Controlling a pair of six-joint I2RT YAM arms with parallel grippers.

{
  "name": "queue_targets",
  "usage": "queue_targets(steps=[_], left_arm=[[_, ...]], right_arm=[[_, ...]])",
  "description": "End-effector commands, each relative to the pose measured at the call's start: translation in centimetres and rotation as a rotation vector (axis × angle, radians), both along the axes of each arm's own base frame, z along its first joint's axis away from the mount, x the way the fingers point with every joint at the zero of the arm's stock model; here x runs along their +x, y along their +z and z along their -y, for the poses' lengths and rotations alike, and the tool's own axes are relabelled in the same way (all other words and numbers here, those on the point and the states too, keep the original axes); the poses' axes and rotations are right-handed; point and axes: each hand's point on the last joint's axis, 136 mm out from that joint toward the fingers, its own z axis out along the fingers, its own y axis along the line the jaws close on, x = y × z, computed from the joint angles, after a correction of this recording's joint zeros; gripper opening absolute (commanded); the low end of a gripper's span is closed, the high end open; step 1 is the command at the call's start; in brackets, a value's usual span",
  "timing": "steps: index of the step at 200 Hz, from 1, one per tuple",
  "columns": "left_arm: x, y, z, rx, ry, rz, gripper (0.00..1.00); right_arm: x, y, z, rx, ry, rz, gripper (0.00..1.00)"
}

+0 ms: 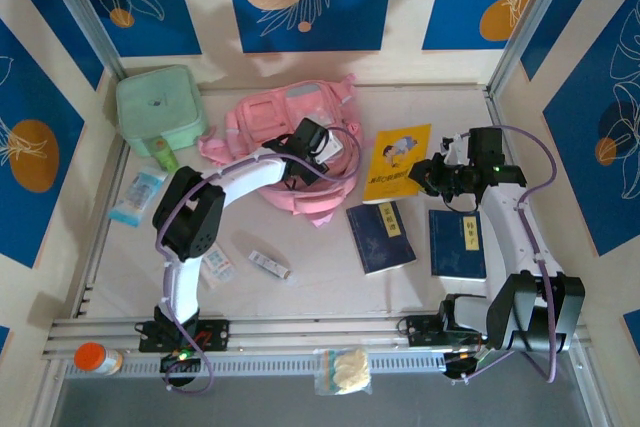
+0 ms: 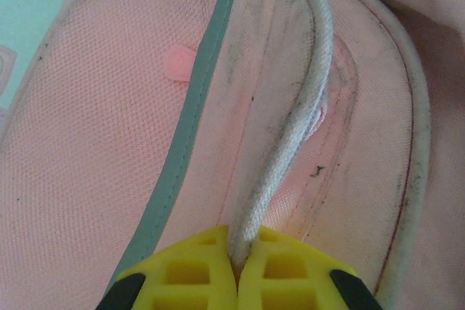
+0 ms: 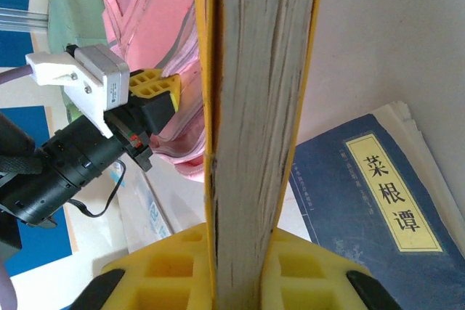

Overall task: Pack the student bag
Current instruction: Open the student bag at the top-center of the table, then place the book in the student bag.

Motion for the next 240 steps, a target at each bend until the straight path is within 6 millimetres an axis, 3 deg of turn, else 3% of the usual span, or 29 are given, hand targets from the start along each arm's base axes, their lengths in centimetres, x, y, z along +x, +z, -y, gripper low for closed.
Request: queue_targets(steps=[1,49,96,128,147,182,218,240], left_arm=[[0.6,3.7,-0.3,-0.038,0.041,0.051,0.0],[0.5,11.5,-1.7,-0.107,0.108,0.179,0.0],[0.8,17.0,-1.6,-0.175,0.11,0.267,0.0],[0.8,18.3,-0.7,-0.2,0.06,0.28,0.0],[0.9,19.1,-0.5,-0.216,0.061,0.281,0.0],[0.8,23.0,-0.2,-0.309,0.05,0.344,0.0],[0.4,24.8,1.3,-0.39,-0.015,0.339,0.0],[0.2,25.5,2.0,-0.43,-0.044,0.336,0.0]], right_arm=[[0.1,1.3,-0.5,0.039,0.035,0.055,0.0],[-0.7,1.6,-0.4,0.045,0.031,0.035,0.0],[-1.6,1.6,-3.3,0.128,0.122,0.021,0.0],[-2.0,2.9,-5.2,0.159,0.176,0.048,0.0],[-2.1,2.0,-5.6,0.117,0.185,0.037,0.0],[-1.8,0.3,-7.6,0.187,0.236,-0.004,0.0],[0.5,0.5,-12.1,0.171,0.32,0.085,0.0],[2.9,-0.4,-14.6,0.17,0.346,0.113,0.0]])
